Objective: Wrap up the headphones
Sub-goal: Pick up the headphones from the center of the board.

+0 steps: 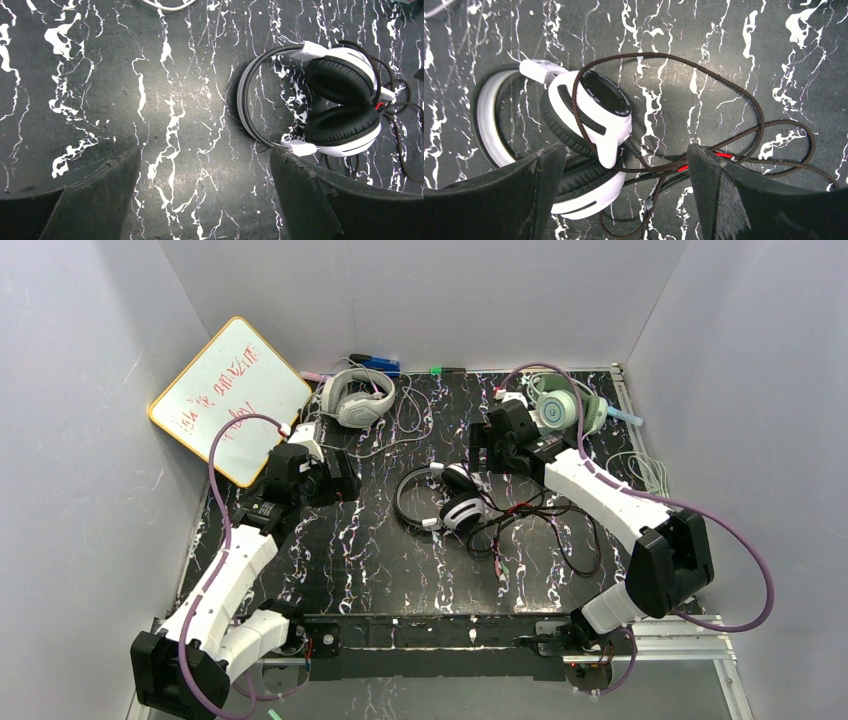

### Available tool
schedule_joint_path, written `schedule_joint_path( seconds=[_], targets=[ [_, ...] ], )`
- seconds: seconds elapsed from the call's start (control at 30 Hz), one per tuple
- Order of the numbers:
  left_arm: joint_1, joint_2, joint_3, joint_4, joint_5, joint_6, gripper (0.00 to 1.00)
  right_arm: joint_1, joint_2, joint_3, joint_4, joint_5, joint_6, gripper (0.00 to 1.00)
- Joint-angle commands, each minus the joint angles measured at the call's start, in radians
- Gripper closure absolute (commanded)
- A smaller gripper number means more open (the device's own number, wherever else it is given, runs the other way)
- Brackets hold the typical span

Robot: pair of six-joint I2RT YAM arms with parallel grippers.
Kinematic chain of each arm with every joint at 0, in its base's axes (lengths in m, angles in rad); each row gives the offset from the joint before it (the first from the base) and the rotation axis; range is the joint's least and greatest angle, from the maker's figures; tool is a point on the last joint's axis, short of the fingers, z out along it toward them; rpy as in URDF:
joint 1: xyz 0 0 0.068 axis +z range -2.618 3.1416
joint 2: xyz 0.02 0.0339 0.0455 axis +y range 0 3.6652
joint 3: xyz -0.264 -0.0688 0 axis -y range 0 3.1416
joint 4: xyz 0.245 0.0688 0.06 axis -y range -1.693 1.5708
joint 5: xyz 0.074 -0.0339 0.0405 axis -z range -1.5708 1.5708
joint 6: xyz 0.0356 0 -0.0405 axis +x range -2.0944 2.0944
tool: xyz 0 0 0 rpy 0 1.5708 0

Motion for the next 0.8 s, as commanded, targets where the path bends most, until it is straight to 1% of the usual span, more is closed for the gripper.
schedule_joint_path(
  seconds=[0.0,0.17,0.23,0.33,0.4,0.5,0.63,0.67,0.7,0.77],
  targets=[
    [0.003,0.009,0.014,0.018,0.073,0.011,0.02,0.02,-0.035,0.078,-0.057,0.043,0.073,0.02],
    [0.002,0.001,0.01,0.027,0.076,0.011,0.02,0.097,-0.009,0.116,-0.052,0.103,0.094,0.02],
    [0.002,-0.001,0.007,0.027,0.076,0.014,0.02,0.126,0.029,0.161,-0.054,0.09,0.084,0.02],
    [0.003,-0.003,-0.002,0.036,0.085,0.022,0.02,0.145,0.092,0.228,-0.04,0.02,0.053,0.07],
    [0.003,-0.007,-0.006,0.044,0.086,0.027,0.02,0.157,0.131,0.26,-0.018,-0.016,0.032,0.13],
    [0.002,-0.016,-0.001,0.042,0.078,0.033,0.02,0.175,0.209,0.337,-0.018,-0.087,0.005,0.16],
    [0.003,-0.011,-0.006,0.03,0.058,0.016,0.02,0.235,0.318,0.416,-0.059,-0.076,0.002,0.17],
    [0.002,-0.002,-0.012,0.031,0.056,0.006,0.01,0.246,0.332,0.42,-0.068,-0.072,0.004,0.18],
    [0.003,0.011,-0.017,0.032,0.059,-0.007,0.01,0.251,0.34,0.416,-0.073,-0.066,0.007,0.21],
    [0.002,0.043,-0.023,0.042,0.067,-0.035,0.02,0.253,0.338,0.394,-0.093,-0.03,0.047,0.22]
  ],
)
